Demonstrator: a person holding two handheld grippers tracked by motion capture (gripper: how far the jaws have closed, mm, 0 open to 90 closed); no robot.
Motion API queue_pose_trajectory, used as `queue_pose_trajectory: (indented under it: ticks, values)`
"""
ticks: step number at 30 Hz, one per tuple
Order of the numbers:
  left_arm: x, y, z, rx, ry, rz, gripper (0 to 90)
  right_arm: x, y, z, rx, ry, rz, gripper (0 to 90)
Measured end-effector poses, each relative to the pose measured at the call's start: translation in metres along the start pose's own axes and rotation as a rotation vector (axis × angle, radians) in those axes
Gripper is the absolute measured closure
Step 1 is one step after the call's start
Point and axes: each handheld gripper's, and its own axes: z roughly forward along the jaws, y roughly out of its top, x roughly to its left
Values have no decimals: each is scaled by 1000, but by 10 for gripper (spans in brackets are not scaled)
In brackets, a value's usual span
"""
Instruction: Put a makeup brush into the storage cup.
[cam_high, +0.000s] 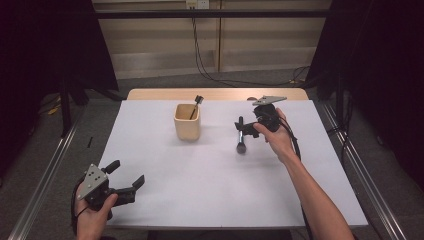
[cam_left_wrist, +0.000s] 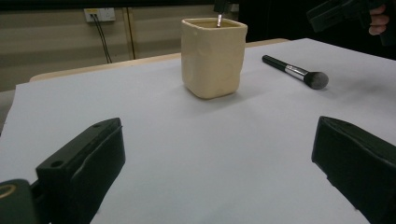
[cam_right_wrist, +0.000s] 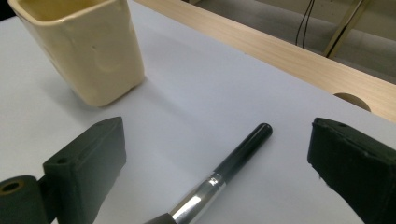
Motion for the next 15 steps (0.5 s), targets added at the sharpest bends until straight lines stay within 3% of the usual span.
queue_pose_trajectory:
  ticks: [4, 7, 15]
  values:
    - [0, 1, 1, -5, 1, -12, 27, -1, 4, 3, 61, 8, 1, 66]
    - [1, 1, 1, -10, 1, -17, 27, -1, 7, 8, 139, 9, -4, 137]
    - [0, 1, 2, -6, -6, -13, 27, -4, 11, 21, 288, 19, 42, 103]
